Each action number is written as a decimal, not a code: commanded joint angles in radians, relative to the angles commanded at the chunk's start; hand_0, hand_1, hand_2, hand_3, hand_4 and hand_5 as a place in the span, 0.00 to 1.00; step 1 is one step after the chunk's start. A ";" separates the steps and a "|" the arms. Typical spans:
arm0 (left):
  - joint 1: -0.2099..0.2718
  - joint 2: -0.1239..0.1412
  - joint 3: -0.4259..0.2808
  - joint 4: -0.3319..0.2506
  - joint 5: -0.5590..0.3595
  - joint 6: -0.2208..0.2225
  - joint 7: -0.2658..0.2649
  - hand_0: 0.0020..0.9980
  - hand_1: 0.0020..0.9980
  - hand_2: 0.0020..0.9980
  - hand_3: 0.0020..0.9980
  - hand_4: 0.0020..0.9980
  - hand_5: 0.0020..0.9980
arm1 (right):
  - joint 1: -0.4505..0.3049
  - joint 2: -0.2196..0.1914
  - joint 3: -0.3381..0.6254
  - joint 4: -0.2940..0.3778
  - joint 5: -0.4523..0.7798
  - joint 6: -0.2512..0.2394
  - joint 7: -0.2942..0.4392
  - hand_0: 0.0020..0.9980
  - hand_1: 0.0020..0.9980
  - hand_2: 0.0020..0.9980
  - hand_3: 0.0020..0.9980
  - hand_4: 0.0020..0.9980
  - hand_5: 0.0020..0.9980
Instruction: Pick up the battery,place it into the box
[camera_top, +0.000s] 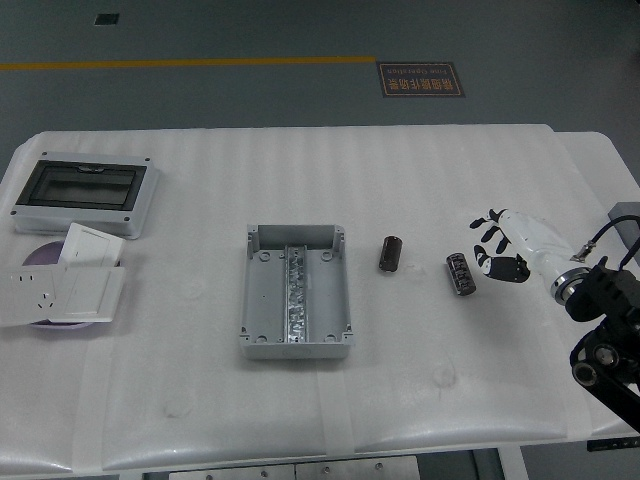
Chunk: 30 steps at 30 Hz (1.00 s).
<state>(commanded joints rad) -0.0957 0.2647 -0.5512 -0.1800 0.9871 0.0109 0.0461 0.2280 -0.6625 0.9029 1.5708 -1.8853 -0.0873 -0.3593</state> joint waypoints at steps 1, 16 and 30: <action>-0.001 0.001 0.000 0.000 -0.001 0.001 0.000 0.63 0.65 0.61 0.64 0.70 0.10 | 0.016 -0.015 -0.016 -0.004 0.002 0.011 0.004 0.26 0.48 0.81 0.88 0.93 0.51; -0.005 0.006 0.010 0.000 -0.016 0.004 -0.001 0.63 0.65 0.61 0.63 0.69 0.10 | 0.290 -0.166 -0.324 -0.059 0.019 0.103 0.053 0.24 0.46 0.99 1.00 0.93 0.21; -0.014 0.005 0.007 0.000 -0.012 0.002 0.002 0.63 0.65 0.61 0.63 0.69 0.10 | 0.432 -0.123 -0.618 -0.105 0.025 0.078 0.069 0.25 0.42 0.95 1.00 0.87 0.15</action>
<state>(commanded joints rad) -0.1094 0.2700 -0.5442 -0.1800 0.9753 0.0128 0.0484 0.6601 -0.7856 0.2844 1.4662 -1.8606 -0.0090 -0.2907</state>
